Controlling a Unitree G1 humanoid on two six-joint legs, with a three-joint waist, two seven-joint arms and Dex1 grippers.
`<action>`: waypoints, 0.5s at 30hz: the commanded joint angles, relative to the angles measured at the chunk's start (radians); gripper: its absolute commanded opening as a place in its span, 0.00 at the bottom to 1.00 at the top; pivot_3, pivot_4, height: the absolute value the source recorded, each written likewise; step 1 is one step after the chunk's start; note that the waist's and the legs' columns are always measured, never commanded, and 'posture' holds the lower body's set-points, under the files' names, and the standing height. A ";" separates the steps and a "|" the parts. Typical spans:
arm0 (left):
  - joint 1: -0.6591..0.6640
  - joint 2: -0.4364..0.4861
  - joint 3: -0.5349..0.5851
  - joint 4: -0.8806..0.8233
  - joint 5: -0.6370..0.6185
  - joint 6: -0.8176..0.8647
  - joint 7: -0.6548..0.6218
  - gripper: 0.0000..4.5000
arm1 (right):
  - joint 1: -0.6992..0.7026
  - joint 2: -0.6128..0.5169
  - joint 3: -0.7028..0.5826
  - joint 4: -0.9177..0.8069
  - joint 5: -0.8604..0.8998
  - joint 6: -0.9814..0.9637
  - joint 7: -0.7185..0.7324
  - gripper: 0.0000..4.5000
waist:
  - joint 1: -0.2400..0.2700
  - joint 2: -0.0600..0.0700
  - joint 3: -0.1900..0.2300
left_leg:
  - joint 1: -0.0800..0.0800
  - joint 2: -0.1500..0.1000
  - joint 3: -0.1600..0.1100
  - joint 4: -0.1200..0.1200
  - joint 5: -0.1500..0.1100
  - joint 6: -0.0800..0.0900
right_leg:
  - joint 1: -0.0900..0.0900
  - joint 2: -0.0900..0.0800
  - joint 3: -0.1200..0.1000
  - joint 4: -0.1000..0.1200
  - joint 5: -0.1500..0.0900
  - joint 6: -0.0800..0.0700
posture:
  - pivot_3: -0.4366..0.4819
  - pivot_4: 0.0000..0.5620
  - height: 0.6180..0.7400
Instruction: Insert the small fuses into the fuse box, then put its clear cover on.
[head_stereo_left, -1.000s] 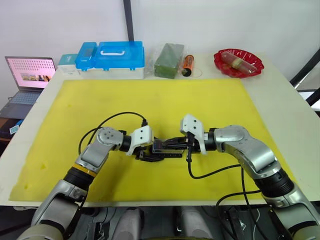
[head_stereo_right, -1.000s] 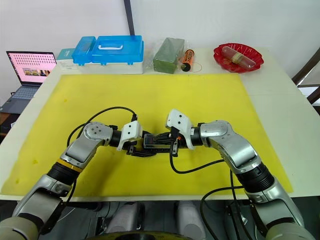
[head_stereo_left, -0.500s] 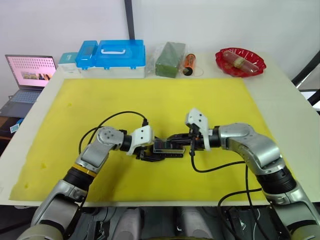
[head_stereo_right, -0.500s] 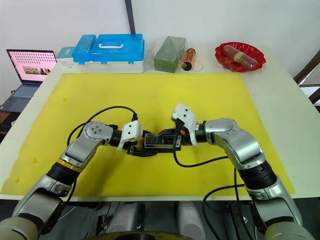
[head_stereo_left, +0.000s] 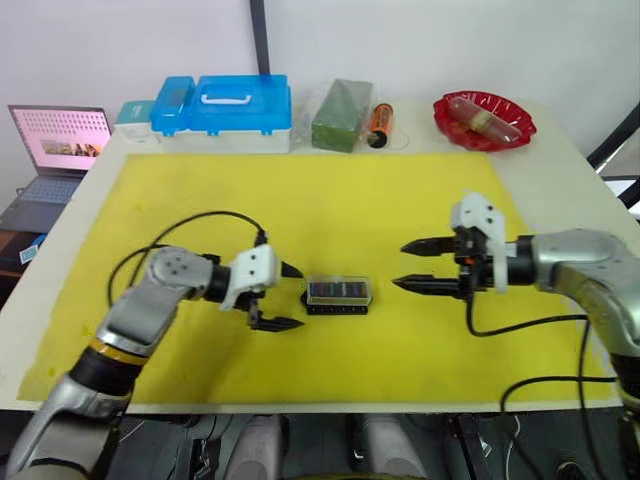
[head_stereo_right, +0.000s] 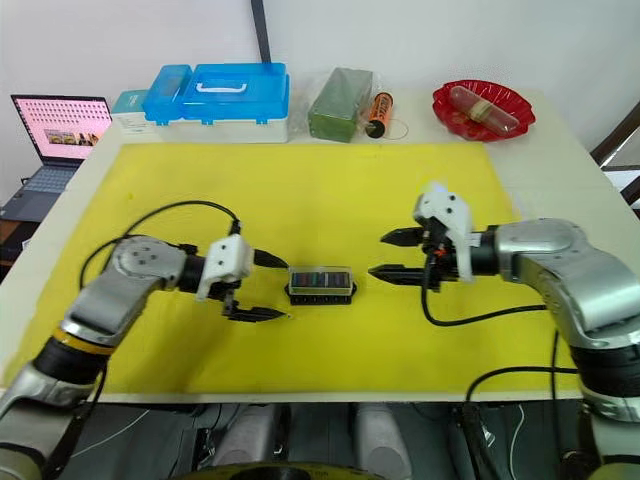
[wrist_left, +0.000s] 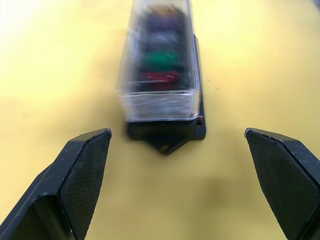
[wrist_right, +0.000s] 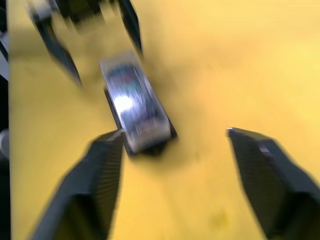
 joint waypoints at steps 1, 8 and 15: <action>0.022 0.078 0.140 -0.105 -0.113 0.111 0.004 1.00 | 0.062 -0.086 -0.099 -0.036 0.015 -0.046 0.070 1.00 | 0.000 0.000 0.001 | 0.000 0.000 0.000 0.000 0.000 0.000 | 0.000 0.000 0.000 0.000 -0.001 0.002 | 0.48 0.27 1.00; 0.204 0.241 0.409 -0.232 -0.263 0.279 0.018 1.00 | 0.250 -0.217 -0.279 -0.032 0.005 -0.089 0.178 1.00 | -0.003 -0.001 0.009 | 0.001 0.001 0.003 0.000 0.000 0.000 | 0.000 -0.002 0.001 -0.001 -0.003 0.004 | 0.48 0.27 1.00; 0.352 0.299 0.543 -0.281 -0.314 0.312 0.029 1.00 | 0.301 -0.264 -0.335 0.017 -0.013 -0.129 0.217 1.00 | 0.002 -0.001 0.012 | 0.001 0.002 0.005 0.000 0.000 0.000 | 0.000 -0.004 0.002 -0.002 -0.004 0.003 | 0.48 0.27 1.00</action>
